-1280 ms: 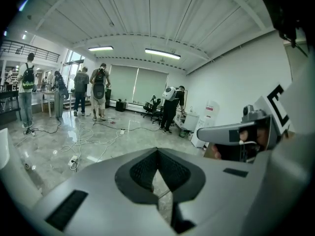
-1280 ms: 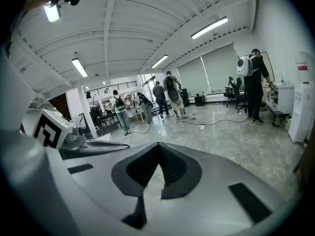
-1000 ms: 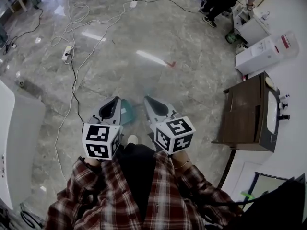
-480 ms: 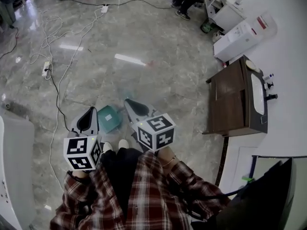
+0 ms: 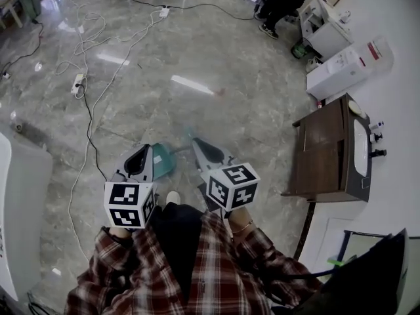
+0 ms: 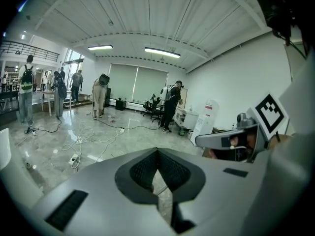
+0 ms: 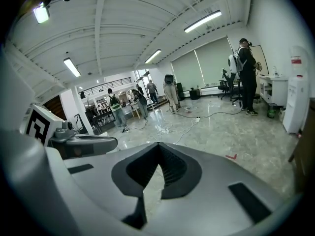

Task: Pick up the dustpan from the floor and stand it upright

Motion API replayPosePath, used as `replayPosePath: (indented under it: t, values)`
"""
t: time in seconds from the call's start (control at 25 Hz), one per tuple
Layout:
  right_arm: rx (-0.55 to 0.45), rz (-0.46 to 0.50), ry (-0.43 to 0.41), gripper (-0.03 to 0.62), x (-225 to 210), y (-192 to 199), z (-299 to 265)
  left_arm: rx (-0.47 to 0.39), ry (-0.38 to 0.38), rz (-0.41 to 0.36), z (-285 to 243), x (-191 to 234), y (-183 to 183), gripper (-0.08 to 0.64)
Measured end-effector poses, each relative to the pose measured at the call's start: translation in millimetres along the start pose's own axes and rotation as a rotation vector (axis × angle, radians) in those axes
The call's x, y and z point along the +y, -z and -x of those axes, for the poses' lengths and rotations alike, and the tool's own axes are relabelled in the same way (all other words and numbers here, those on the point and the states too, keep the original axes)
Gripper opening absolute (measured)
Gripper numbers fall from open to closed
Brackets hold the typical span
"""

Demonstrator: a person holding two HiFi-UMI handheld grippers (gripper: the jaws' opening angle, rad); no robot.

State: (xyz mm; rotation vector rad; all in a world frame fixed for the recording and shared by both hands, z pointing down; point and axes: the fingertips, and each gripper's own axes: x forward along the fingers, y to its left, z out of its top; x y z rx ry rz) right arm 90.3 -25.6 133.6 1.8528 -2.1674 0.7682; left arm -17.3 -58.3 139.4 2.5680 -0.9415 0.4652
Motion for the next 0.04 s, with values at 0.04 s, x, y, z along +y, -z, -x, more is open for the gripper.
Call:
replayPosePath:
  t: [0.04]
  values:
    - [0.000,-0.001,0.007,0.011,-1.5,-0.4,1.7,0.003,0.006,0.000,0.0,-1.4,0.9,0.002]
